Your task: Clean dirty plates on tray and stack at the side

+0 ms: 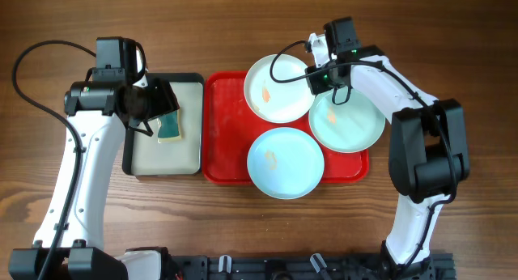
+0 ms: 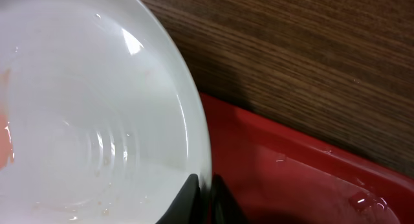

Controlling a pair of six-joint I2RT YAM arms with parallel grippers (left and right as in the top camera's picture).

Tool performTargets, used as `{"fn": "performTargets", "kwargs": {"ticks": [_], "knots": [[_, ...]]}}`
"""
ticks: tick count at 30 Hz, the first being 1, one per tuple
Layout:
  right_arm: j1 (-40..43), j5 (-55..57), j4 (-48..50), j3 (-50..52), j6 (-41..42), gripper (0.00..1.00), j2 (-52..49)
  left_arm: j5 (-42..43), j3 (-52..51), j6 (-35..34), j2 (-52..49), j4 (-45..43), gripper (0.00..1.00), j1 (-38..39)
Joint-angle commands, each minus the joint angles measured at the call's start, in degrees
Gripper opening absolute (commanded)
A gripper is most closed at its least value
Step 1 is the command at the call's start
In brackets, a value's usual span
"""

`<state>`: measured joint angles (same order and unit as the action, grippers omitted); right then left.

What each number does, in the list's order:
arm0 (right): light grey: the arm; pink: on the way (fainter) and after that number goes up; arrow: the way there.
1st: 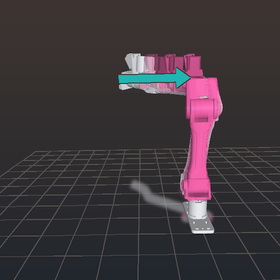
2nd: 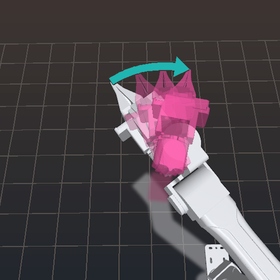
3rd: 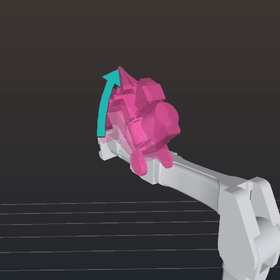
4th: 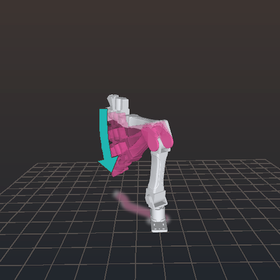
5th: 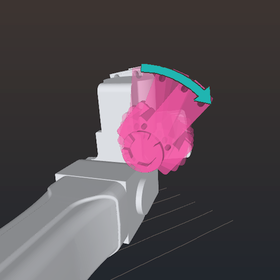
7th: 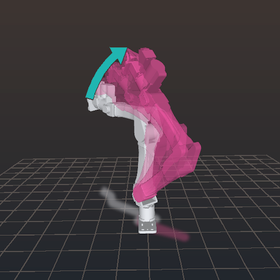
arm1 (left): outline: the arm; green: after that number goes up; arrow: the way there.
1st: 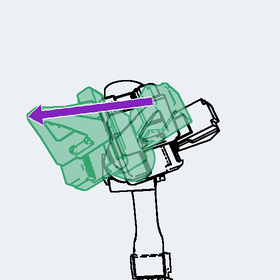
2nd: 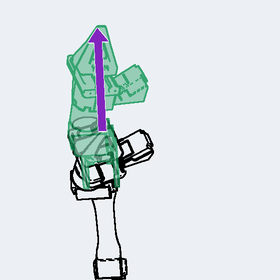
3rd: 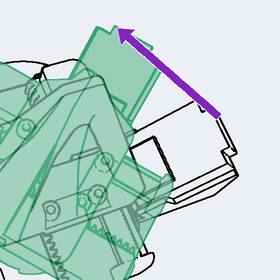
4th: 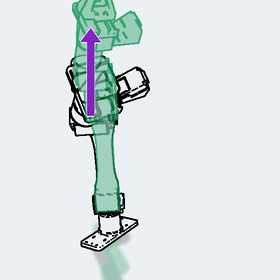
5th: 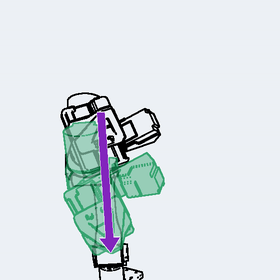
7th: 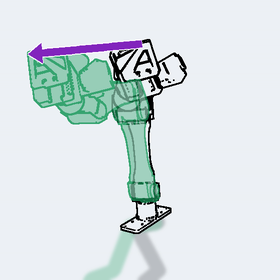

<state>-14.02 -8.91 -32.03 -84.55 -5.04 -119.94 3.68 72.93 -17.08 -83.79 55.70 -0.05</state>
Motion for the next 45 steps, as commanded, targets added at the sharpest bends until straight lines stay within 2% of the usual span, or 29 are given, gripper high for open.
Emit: {"fn": "performTargets", "kwargs": {"ticks": [1,3,8,10,13,15,26,29,32,45], "knots": [[-0.3,-0.1,0.5,-0.2,2.3,0.04,-0.9,-2.0,-0.2,-0.1,-0.6,-0.2,0.69,0.2],[-0.3,-0.1,0.5,-0.2,2.3,0.04,-0.9,-3.0,-0.2,-0.1,-0.6,-0.2,0.68,0.2],[-0.3,-0.2,0.6,-0.2,2.7,0.04,-0.8,-3.7,-1.5,-0.1,-0.9,-1.0,0.6,0.2],[-0.3,-0.2,0.7,-0.2,2.7,0.04,-0.8,-5.0,-3.0,-0.1,-1.6,-2.2,0.48,0.2],[-0.3,-0.1,0.7,-0.2,2.6,0.04,-0.8,-5.3,-4.8,-0.1,-4.1,-4.9,0.45,0.2],[-0.3,-0.1,0.7,-0.2,2.7,0.04,-0.8,-5.3,-4.9,0.3,-7.6,-5.9,0.39,0.2],[-0.3,-0.1,0.7,-0.2,2.6,0.04,-0.8,-5.3,-5.0,6.4,-17.8,-9.3,0.33,0.2],[-0.3,-0.1,0.7,-0.2,2.6,0.04,-0.8,-6.8,-5.6,6.5,-18.3,-10.2,0.33,0.2],[-0.3,-0.1,0.8,-0.2,2.6,0.04,-0.8,-6.8,-6.7,7.9,-18.3,-12.1,0.3,0.2],[-0.3,-0.1,0.9,-0.2,2.4,0.05,-0.8,-6.8,-11.7,10.7,-18.3,-19.0,0.31,0.2]]}}
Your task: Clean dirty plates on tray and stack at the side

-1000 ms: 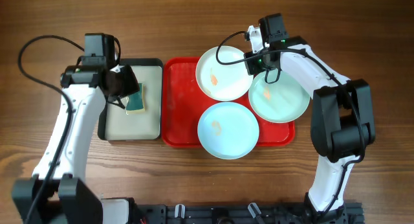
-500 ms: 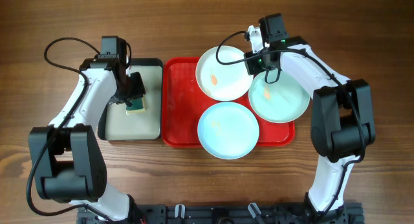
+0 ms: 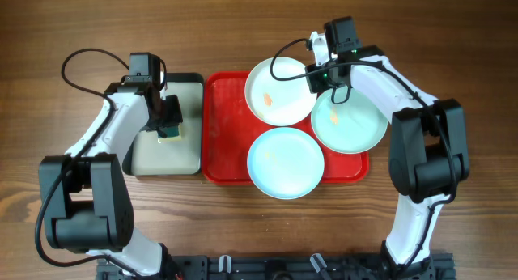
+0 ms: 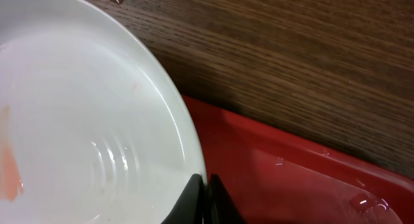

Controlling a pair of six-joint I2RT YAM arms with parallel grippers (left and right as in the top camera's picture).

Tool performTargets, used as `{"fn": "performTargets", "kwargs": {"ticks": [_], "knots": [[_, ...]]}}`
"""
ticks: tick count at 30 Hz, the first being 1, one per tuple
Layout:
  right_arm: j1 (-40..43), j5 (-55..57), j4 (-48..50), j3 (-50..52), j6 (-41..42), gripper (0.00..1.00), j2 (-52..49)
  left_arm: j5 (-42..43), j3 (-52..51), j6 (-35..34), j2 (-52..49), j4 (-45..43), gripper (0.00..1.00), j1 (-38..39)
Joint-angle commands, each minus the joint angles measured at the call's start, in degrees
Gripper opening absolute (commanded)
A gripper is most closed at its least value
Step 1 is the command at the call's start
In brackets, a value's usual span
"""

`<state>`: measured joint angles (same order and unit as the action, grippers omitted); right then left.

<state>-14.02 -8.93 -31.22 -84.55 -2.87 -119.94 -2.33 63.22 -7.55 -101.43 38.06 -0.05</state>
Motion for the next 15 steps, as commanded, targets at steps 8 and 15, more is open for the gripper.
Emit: {"fn": "performTargets", "kwargs": {"ticks": [8,15], "knots": [[-0.3,-1.4,0.3,-0.2,0.0,0.04,-0.8,-0.3,-3.2,1.1,-0.7,-2.5,0.19,0.2],[-0.3,-1.4,0.3,-0.2,0.0,0.04,-0.8,-0.3,-5.2,1.1,-0.7,-4.3,0.18,0.2]]}}
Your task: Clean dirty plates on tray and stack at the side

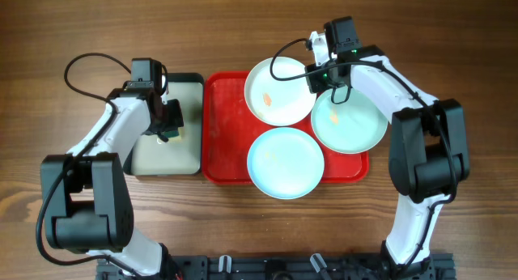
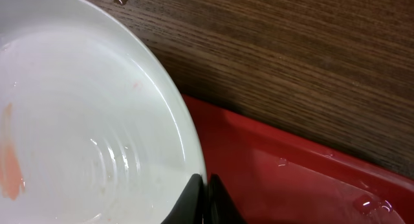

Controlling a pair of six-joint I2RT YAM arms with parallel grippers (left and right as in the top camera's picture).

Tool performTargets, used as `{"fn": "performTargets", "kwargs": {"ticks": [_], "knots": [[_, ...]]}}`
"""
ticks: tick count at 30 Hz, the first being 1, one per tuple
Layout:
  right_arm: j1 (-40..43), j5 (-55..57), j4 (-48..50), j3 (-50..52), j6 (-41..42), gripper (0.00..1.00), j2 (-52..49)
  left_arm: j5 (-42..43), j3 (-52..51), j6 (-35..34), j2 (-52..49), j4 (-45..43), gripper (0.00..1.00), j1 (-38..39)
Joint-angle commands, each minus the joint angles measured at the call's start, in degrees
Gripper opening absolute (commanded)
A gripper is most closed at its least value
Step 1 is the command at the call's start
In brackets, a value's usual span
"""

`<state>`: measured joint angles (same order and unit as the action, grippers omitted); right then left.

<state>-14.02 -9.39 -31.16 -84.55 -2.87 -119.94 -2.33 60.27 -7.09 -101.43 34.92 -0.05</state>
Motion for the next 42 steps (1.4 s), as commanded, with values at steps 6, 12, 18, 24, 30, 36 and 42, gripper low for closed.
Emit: {"fn": "performTargets", "kwargs": {"ticks": [6,12,18,24,30,36,42], "knots": [[-0.3,-1.0,0.3,-0.2,0.0,0.04,-0.8,-0.1,-4.1,0.7,-0.7,-3.2,0.04,0.2],[-0.3,-1.0,0.2,-0.2,0.2,0.04,-0.8,1.4,-4.0,0.7,-0.2,-2.4,0.04,0.2],[-0.3,-1.0,0.0,-0.2,5.0,0.04,-0.8,1.4,-3.3,0.7,5.6,-3.5,0.04,0.2],[-0.3,-2.1,-1.2,-0.2,4.6,0.04,-0.8,1.4,-3.3,0.7,13.2,-4.3,0.04,0.2],[-0.3,-3.3,-1.2,-0.2,4.4,0.04,-0.8,2.6,-3.3,0.7,13.7,-3.9,0.04,0.2],[-0.3,-8.7,-1.3,-0.2,4.5,0.04,-0.8,5.1,-3.3,0.7,13.7,-3.9,0.05,0.2],[-0.3,-10.2,-2.5,-0.2,7.8,0.04,-0.8,5.1,-3.3,0.7,13.7,-3.0,0.04,0.2]]}}
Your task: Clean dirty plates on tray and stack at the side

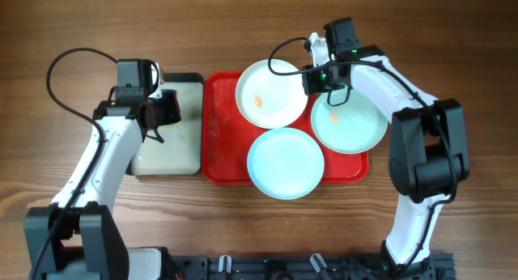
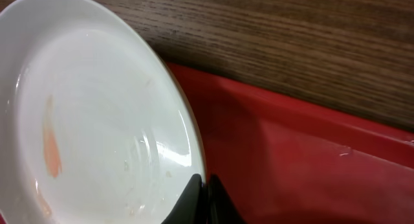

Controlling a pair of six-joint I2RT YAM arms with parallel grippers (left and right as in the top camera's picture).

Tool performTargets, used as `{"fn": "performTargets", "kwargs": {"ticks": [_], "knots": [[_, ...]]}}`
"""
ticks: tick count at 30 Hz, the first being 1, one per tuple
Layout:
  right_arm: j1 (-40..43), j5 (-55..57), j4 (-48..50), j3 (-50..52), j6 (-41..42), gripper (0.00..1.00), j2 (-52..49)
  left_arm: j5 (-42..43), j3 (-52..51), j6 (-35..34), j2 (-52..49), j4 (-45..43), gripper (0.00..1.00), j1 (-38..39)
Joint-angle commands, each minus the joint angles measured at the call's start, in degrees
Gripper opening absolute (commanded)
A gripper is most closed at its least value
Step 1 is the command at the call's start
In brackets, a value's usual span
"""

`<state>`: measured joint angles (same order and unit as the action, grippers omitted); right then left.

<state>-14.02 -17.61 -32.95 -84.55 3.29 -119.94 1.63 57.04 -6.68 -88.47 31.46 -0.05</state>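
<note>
A white plate with an orange smear sits over the back of the red tray. My right gripper is shut on its right rim, the fingertips pinching the edge. A pale green plate and a light blue plate, each with a faint orange mark, lie on the tray. My left gripper hangs over the back of the grey basin. Its jaws are hidden from above. No sponge shows in the basin.
The basin stands directly left of the tray. The green plate overhangs the tray's right edge. Bare wooden table surrounds both. Cables loop above each arm.
The white plate in my right gripper has shifted a little left. My left gripper has left the spot where the sponge lay and sits further back; the sponge no longer shows in the basin.
First my left gripper hung over the basin beside the green sponge while my right held the white plate's rim. Then the left gripper was down on the sponge at two moments. Now it is raised, the sponge is out of sight, and the plate sits further left.
</note>
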Motion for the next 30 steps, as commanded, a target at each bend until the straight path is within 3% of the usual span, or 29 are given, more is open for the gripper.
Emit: {"fn": "performTargets", "kwargs": {"ticks": [1,6,30], "knots": [[-0.3,-2.0,-1.1,-0.2,2.0,0.04,-0.8,1.1,-0.1,0.3,0.8,0.9,0.04,0.2],[-0.3,-2.2,-3.1,-0.2,7.7,0.04,-0.8,1.1,-0.1,0.3,0.8,1.4,0.04,0.2],[-0.4,-4.2,-4.0,-0.2,7.4,0.04,-0.8,1.1,-0.1,0.3,0.8,2.8,0.04,0.2]]}}
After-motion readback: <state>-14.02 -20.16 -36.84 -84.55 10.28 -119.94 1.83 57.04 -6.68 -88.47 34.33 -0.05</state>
